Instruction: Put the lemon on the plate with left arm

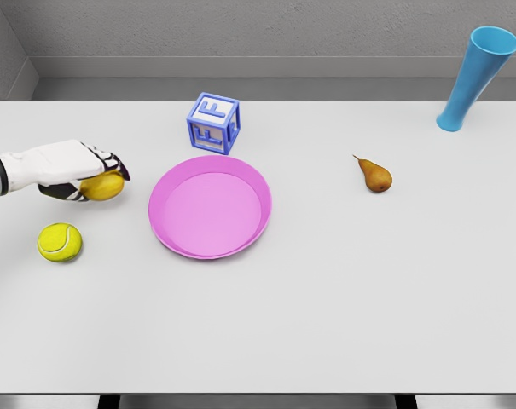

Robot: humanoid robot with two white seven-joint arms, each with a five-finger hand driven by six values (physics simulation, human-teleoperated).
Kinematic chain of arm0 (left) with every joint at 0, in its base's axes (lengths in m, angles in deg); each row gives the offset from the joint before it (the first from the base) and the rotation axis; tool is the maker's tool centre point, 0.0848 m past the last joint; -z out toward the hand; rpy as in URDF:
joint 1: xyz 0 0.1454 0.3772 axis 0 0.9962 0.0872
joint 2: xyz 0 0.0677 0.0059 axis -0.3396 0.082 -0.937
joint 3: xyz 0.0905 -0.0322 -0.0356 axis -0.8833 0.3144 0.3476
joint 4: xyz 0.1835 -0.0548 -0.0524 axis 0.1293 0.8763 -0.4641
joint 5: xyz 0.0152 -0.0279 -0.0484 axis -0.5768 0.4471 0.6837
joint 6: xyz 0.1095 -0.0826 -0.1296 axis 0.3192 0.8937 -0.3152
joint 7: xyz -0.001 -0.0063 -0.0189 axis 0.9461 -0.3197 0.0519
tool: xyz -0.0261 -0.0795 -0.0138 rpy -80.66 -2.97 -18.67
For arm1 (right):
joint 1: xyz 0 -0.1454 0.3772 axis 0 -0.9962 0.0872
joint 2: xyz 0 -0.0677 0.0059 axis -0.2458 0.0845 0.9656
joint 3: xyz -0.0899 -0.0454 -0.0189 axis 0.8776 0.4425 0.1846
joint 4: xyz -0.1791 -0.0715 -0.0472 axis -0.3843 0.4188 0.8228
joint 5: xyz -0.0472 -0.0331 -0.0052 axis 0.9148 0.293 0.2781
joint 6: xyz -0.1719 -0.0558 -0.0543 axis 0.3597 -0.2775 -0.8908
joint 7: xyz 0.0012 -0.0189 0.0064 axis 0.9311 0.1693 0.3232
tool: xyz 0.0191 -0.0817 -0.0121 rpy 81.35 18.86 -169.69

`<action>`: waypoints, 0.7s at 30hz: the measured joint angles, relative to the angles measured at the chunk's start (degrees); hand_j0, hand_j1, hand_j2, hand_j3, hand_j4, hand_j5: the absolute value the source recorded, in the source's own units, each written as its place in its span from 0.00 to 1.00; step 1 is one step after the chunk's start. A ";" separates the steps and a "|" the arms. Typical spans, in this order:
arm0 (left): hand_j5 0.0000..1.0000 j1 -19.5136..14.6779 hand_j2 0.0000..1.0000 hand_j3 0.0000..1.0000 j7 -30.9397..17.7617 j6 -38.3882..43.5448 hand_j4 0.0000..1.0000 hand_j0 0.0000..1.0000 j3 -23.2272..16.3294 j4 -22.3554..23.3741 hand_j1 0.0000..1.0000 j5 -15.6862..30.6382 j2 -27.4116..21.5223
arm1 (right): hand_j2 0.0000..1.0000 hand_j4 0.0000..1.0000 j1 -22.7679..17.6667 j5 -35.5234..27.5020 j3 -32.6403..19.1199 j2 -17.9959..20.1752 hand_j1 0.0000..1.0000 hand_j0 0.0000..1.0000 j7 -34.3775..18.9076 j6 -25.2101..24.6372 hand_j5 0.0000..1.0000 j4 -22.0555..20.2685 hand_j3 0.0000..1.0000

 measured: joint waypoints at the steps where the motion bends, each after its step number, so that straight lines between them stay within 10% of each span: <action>1: 0.59 0.00 0.59 0.59 0.00 0.00 0.59 0.59 0.01 -0.25 0.59 0.20 0.00 | 1.00 1.00 0.00 0.00 0.00 0.00 1.00 1.00 0.00 0.00 1.00 -0.01 1.00; 21: 0.58 0.00 0.58 0.58 -0.21 -0.01 0.58 0.58 0.20 -8.27 0.58 3.36 0.09 | 1.00 1.00 0.00 0.00 0.00 0.00 1.00 1.00 0.00 0.00 1.00 -0.01 1.00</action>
